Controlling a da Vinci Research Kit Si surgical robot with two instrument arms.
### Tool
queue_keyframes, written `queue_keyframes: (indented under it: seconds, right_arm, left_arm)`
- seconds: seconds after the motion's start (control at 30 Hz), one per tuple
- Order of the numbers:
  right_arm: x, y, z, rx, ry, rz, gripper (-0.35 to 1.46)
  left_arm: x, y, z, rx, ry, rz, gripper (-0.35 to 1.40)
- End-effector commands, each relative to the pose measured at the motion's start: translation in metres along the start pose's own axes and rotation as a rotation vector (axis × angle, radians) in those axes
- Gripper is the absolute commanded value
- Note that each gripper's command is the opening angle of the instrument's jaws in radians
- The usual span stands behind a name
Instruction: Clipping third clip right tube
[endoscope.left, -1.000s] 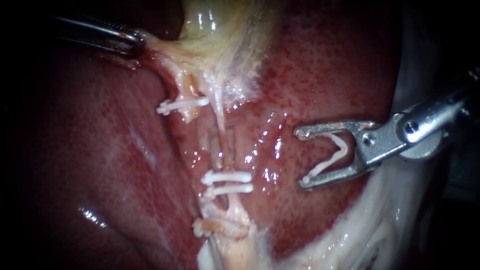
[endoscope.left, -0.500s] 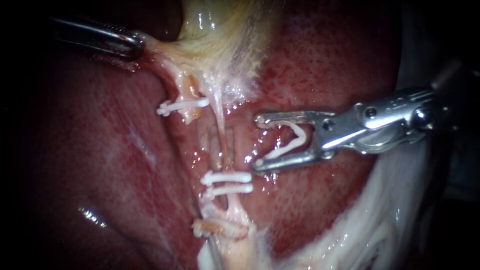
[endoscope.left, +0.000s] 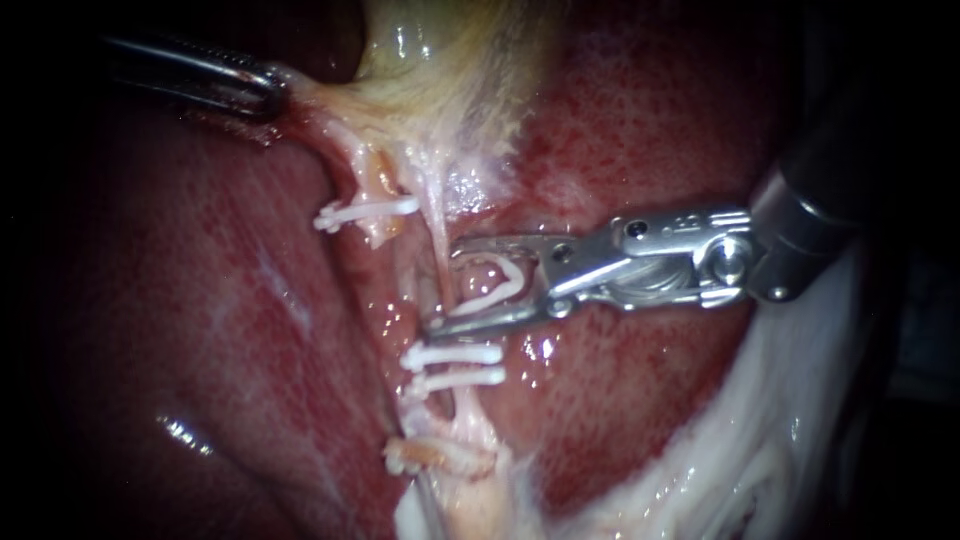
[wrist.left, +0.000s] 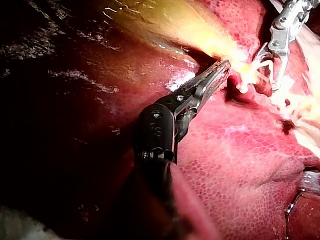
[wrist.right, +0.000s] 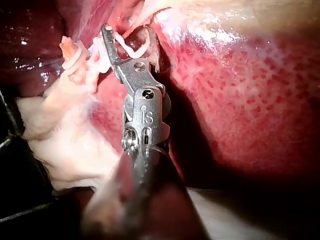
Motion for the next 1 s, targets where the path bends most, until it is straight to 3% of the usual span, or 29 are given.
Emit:
queue_keyframes:
  seconds: [0.03, 0.2, 0.33, 0.47, 0.63, 0.83, 1.0]
  right_arm:
    - [0.0002, 0.0001, 0.0002, 0.014, 0.028, 0.015, 0.5]
    - [0.0012, 0.0, 0.0005, 0.096, 0.142, 0.086, 0.49]
    - [0.0026, -0.0008, 0.0001, 0.131, 0.173, 0.103, 0.49]
    - [0.0036, -0.0016, -0.0003, 0.138, 0.175, 0.108, 0.46]
    - [0.0036, -0.0019, -0.001, 0.143, 0.174, 0.132, 0.36]
    - [0.0034, -0.0019, -0.0015, 0.149, 0.172, 0.167, 0.13]
    - [0.0034, -0.002, -0.0016, 0.177, 0.164, 0.176, -0.25]
  left_arm:
    - [0.0, 0.0, 0.0, 0.0, 0.0, 0.0, -0.35]
    - [0.0, 0.0, 0.0, 0.0, 0.0, 0.0, -0.35]
    - [0.0, 0.0, 0.0, 0.0, 0.0, 0.0, -0.35]
    - [0.0, 0.0, 0.0, 0.0, 0.0, 0.0, -0.35]
    - [0.0, 0.0, 0.0, 0.0, 0.0, 0.0, -0.35]
    - [0.0, 0.0, 0.0, 0.0, 0.0, 0.0, -0.35]
    - [0.0001, 0.0, 0.0, 0.0, 0.0, 0.0, -0.35]
